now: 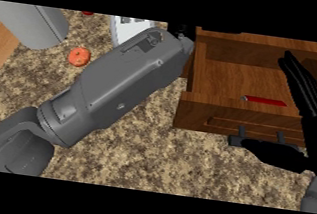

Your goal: Pick up the can, place it into the drawer and close the drawer

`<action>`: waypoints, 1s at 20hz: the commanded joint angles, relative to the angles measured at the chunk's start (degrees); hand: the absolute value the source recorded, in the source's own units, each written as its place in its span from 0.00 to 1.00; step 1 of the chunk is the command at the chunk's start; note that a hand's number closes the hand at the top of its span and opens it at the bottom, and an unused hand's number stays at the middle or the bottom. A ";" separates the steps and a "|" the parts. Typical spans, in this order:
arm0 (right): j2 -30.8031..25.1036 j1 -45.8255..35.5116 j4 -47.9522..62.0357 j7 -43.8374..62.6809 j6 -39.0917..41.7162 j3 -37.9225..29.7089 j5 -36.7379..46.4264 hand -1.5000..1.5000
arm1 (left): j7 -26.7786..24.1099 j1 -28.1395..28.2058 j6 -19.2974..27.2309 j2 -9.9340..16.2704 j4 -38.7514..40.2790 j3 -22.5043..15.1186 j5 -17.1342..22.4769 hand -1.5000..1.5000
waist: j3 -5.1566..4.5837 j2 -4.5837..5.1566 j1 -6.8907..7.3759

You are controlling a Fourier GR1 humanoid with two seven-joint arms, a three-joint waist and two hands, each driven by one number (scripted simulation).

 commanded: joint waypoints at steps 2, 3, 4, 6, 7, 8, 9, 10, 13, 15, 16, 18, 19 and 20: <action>-0.72 -8.69 14.12 -1.70 -5.27 4.67 9.64 0.00 | 1.05 1.73 -2.39 2.93 -1.67 1.10 -0.97 0.00 | -0.01 0.19 0.52; -1.18 -8.29 15.17 -2.78 -4.84 5.16 9.52 0.00 | 2.03 2.17 -1.24 4.11 -2.47 0.92 -1.70 0.00 | 0.00 -0.04 0.22; -1.12 -9.63 17.92 -2.81 -6.68 6.39 12.46 0.00 | 0.38 3.70 0.06 2.92 -3.06 1.20 -1.83 0.00 | 0.00 0.00 0.52; -1.10 -9.07 21.66 -3.61 -9.33 8.67 16.49 0.00 | 4.65 1.58 3.60 3.28 -6.21 -1.47 -3.40 0.00 | 0.02 -0.44 1.24; -2.29 -14.75 27.15 -3.80 -9.34 6.04 16.02 0.00 | 4.98 2.28 0.85 5.39 -5.75 -0.46 -2.99 0.00 | 0.01 -0.04 1.39; -2.57 -13.99 31.00 -5.58 -12.08 7.02 18.24 0.00 | 3.83 2.73 1.58 3.86 -4.76 -0.44 -3.41 0.00 | 0.04 0.25 1.08; -2.10 -15.88 31.09 -2.64 -11.28 6.40 18.92 0.00 | 3.00 7.03 0.88 6.06 -9.36 -1.42 -4.22 0.00 | -0.02 -0.28 1.55; -2.90 -15.83 33.52 -5.06 -13.00 4.85 17.83 0.00 | 7.65 4.83 0.49 9.70 -9.95 -0.80 -3.83 0.00 | 0.02 -0.30 1.17; 0.57 -17.83 42.65 -4.16 -19.71 6.69 22.17 0.00 | 7.10 5.37 1.47 9.47 -10.42 0.23 -5.04 0.00 | 0.04 -0.02 0.66; -0.71 -20.86 48.39 -5.53 -21.74 4.02 21.63 0.00 | 9.93 5.48 1.56 11.75 -13.44 0.37 -5.15 0.00 | 0.05 -0.14 1.06; 1.02 -22.86 52.66 -4.73 -24.50 4.43 23.20 0.00 | 8.19 6.43 0.11 11.04 -11.74 0.85 -5.55 0.00 | 0.05 0.21 0.87; -0.74 -25.31 57.25 -5.14 -25.12 2.64 23.43 0.00 | 9.17 9.64 0.75 13.34 -15.09 -0.14 -6.51 0.00 | 0.04 0.02 1.32; -0.54 -24.19 58.94 -6.13 -29.09 2.79 24.48 0.00 | 11.26 9.46 -0.25 15.08 -17.02 -0.01 -6.35 0.00 | 0.05 -0.04 1.25; -0.97 -24.79 60.95 -6.73 -30.24 2.99 25.42 0.00 | 11.14 9.03 1.84 14.83 -17.37 0.02 -7.33 0.00 | 0.06 -0.02 0.99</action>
